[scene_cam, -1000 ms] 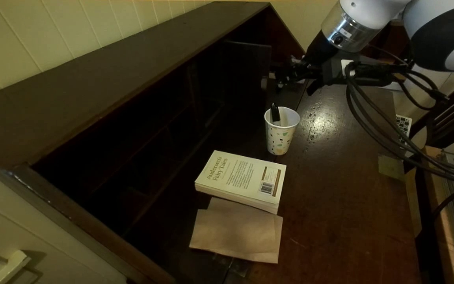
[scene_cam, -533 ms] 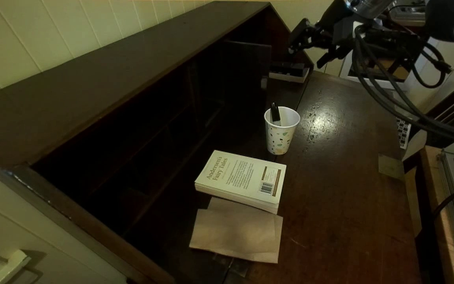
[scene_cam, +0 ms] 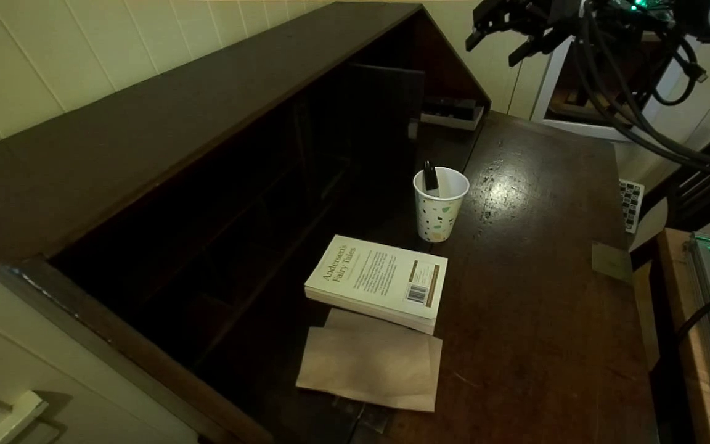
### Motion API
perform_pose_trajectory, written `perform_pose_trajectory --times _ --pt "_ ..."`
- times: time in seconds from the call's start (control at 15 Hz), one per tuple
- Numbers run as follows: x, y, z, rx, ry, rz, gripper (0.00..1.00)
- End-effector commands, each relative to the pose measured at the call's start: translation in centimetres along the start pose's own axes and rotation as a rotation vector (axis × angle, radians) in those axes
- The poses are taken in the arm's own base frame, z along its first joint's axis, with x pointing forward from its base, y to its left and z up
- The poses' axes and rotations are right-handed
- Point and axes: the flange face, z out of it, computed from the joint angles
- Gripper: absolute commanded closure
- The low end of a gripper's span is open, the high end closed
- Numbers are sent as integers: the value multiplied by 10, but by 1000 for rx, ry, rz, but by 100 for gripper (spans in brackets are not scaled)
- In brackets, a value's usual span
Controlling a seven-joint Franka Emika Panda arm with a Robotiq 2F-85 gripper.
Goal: Open the cabinet door and remove the coffee cup from the cabinet then close the door.
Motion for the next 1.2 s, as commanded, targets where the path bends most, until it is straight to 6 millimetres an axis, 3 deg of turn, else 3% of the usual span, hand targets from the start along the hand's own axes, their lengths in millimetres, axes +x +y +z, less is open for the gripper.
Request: perform_pose_trajectory --times 0.0,0.4,0.93,1.0,1.13 --pt "6 1 13 75 4 -51 0" --pt "-10 -18 18 150 -104 -93 0" --pt "42 -13 32 85 -129 -231 0" --pt "30 -11 31 96 -114 -201 0" --pt "38 -10 33 83 -114 -219 0"
